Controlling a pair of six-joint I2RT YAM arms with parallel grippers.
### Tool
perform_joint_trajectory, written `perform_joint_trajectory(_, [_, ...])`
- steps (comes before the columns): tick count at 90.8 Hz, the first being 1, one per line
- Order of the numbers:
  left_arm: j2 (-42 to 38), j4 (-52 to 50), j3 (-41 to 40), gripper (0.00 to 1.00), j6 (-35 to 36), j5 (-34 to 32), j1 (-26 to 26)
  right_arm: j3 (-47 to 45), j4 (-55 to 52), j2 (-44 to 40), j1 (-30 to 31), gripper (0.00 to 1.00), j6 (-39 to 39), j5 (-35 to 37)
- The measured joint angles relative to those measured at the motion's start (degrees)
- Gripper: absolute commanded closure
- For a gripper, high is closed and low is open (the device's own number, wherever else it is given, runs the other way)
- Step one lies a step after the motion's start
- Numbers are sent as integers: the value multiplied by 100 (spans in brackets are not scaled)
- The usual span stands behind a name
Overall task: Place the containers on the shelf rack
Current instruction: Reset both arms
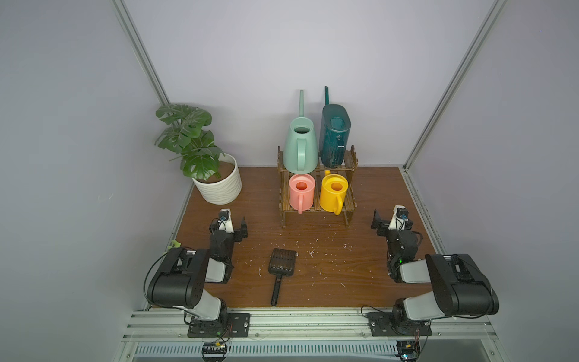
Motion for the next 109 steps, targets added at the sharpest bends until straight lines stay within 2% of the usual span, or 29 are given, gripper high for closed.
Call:
perform_joint_trajectory(17, [-2,-2,57,1,-96,-2,11,24,358,415,83,1,-160,-181])
perform_joint_trajectory(93, [-11,35,42,1,-114,24,11,-15,461,420,260,1,-389,-149])
perform_joint_trajectory(99, [-44,315,-133,1,-114,57,11,-271,852,415,260,1,-402,-151])
perform_joint_trajectory(109, [-63,1209,-901,1,-109,131,11,-933,1589,435,260,1,-426,-153])
